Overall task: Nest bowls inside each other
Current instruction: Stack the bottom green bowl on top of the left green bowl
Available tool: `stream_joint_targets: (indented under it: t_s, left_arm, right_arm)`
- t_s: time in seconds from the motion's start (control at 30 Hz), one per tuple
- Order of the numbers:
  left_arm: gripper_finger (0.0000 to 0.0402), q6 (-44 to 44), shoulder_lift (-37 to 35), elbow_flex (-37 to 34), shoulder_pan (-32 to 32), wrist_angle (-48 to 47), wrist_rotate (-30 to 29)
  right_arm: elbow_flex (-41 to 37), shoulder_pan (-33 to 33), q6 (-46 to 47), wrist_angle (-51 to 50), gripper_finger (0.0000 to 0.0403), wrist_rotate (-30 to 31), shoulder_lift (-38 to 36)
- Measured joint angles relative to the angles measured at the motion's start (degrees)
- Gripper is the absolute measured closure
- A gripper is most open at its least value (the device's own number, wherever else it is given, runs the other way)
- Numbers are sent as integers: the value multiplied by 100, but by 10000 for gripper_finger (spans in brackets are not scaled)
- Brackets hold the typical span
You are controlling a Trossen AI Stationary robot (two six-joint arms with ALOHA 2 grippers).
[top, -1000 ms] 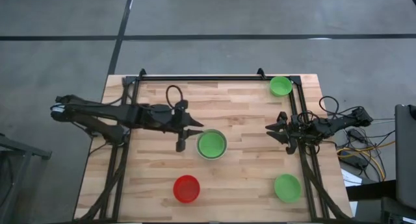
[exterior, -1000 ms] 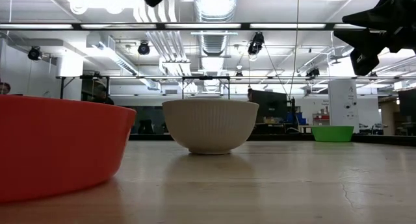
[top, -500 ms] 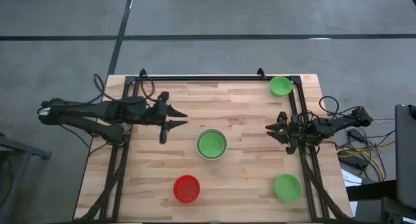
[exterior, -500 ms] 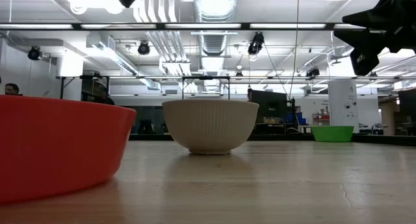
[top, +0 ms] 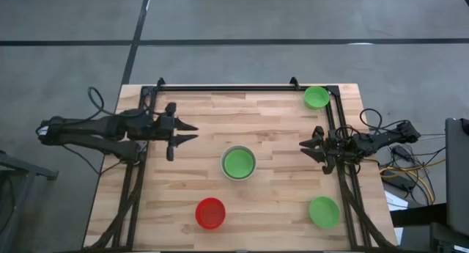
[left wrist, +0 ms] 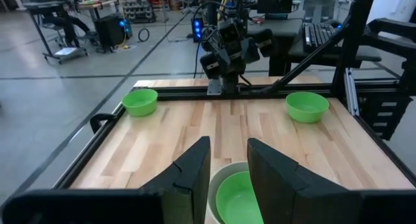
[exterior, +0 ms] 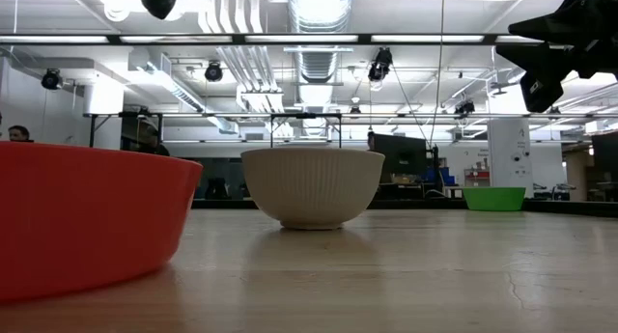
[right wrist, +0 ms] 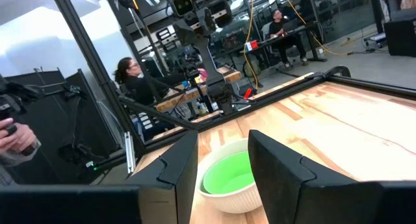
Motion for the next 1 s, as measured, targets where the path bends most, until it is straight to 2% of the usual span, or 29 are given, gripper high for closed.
stream_joint_targets:
  t_s: [0.3, 1.0]
  left_arm:
    - [293, 6, -384, -275, 8, -2, -2]
    - [293, 6, -438, -343, 9, 3, -2]
  right_arm:
    - [2, 1, 0, 0, 271, -2, 0]
    - [0, 1, 0, 0, 271, 0, 0]
